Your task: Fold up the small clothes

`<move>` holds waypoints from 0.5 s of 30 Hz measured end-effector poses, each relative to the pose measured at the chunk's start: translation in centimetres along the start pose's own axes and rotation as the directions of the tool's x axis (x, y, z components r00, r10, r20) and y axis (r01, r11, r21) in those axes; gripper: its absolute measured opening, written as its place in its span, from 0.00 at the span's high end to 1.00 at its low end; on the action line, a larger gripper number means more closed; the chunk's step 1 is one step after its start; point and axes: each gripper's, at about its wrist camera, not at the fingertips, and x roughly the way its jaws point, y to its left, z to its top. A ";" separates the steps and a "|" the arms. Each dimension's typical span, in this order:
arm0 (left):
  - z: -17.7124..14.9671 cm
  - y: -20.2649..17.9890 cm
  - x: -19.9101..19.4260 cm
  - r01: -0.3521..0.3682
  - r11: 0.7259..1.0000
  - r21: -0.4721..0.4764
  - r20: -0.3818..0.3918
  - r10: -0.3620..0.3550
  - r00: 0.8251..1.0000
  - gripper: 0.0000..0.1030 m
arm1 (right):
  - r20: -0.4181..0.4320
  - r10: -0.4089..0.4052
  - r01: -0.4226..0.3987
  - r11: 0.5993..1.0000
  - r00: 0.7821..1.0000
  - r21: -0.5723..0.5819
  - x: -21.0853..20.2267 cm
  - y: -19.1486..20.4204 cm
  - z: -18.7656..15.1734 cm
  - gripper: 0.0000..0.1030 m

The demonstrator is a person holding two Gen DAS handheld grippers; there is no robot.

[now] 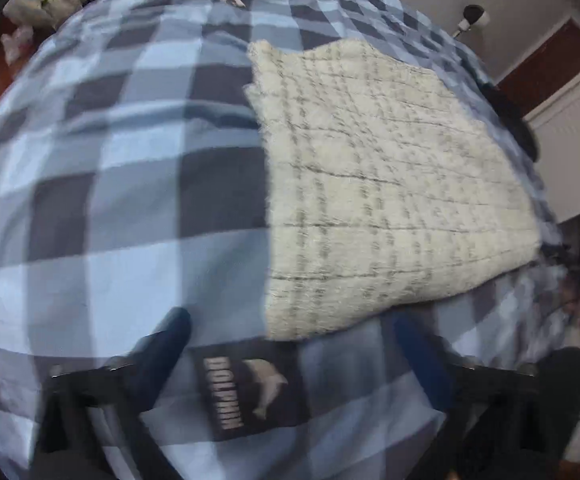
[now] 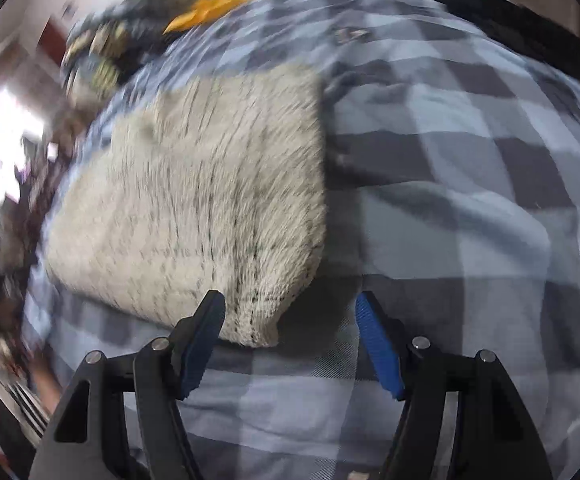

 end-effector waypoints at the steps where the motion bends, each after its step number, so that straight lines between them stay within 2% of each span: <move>1: 0.0 0.0 0.1 0.021 1.000 -0.005 -0.004 -0.021 1.000 0.01 | 0.008 0.002 -0.001 0.999 1.000 -0.048 0.4 0.5 -0.1 0.37; 4: 0.3 -0.5 0.0 0.016 1.000 0.001 0.014 -0.016 1.000 0.01 | 0.088 -0.022 0.035 0.988 0.996 -0.153 0.7 1.2 0.5 0.37; 6: 0.6 -0.4 0.0 0.026 0.999 -0.021 0.020 -0.025 0.999 0.01 | 0.113 -0.031 0.052 0.982 0.993 -0.183 1.0 1.3 1.4 0.37; 11: 1.0 -0.2 0.4 -0.004 0.999 -0.052 0.024 0.005 1.000 0.01 | 0.008 0.090 -0.088 0.981 0.996 -0.174 2.8 1.2 2.6 0.37; 13: 0.9 -0.2 0.6 -0.003 0.998 -0.055 0.017 0.004 1.000 0.01 | 0.014 0.157 -0.152 0.975 0.988 -0.163 2.1 1.2 2.5 0.37; 15: 0.8 -0.1 0.7 -0.017 0.999 -0.049 0.012 0.017 1.000 0.01 | 0.029 0.148 -0.142 0.979 0.989 -0.145 1.5 0.7 2.0 0.37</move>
